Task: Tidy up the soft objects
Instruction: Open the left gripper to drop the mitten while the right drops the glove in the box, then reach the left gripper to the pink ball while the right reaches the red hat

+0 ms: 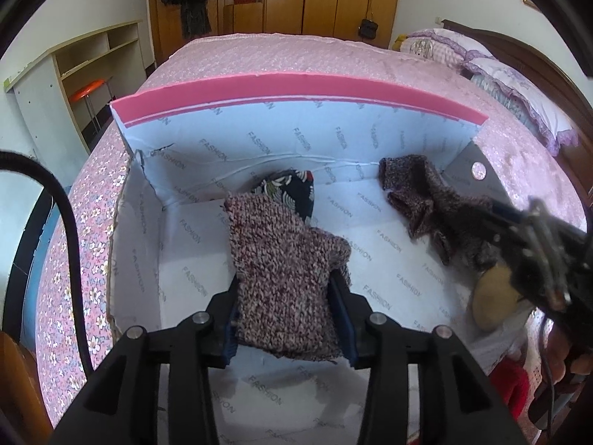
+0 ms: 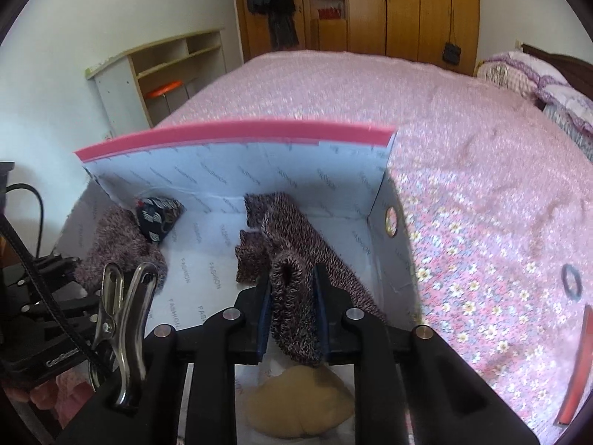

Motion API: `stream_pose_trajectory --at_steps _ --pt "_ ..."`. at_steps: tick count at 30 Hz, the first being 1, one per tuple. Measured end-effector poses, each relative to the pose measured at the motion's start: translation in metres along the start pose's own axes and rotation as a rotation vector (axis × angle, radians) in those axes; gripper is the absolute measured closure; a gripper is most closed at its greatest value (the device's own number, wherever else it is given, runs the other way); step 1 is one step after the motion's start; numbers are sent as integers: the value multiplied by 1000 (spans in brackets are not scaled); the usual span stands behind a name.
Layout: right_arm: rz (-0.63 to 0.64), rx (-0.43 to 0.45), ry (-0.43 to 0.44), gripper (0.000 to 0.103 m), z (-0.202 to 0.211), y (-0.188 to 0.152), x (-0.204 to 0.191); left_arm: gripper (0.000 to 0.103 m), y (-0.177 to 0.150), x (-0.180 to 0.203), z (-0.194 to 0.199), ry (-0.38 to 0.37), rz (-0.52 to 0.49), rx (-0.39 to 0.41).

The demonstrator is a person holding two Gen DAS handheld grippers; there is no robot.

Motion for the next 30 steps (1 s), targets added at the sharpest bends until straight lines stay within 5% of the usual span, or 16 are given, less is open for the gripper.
stream_pose_trajectory --at_steps 10,30 --pt "8 73 39 60 33 -4 -1 33 -4 2 19 -51 44 0" --pt "-33 117 85 58 106 -39 -9 33 -46 3 96 -73 10 52"
Point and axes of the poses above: each gripper's, at about its wrist camera, not at the fingertips, and z roughly against the way its jaws point, x to its right, y to its top, the point moved 6 cm from there along -z, roughly the way its jaws point, and after that the axes turned 6 degrees about y, right-handed, at the moved point
